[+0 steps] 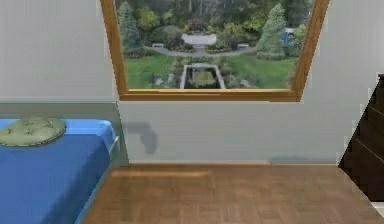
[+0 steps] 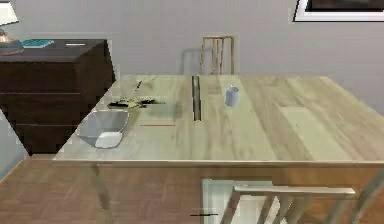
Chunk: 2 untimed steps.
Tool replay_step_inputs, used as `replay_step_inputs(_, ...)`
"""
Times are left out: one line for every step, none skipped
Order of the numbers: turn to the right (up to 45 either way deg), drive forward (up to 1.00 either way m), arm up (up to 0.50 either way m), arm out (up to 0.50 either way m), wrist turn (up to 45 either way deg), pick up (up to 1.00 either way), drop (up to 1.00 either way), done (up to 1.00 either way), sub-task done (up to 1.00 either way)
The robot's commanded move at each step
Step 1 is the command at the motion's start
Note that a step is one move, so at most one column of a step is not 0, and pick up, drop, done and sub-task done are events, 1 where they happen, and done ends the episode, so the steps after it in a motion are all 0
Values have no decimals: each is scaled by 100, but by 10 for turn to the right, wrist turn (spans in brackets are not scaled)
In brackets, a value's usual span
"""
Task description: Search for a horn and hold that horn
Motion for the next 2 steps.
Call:
replay_step_inputs(450, 0, 0, 0, 0, 0, 0, 0, 0)
replay_step_inputs(120, 0, 0, 0, 0, 0, 0, 0, 0)
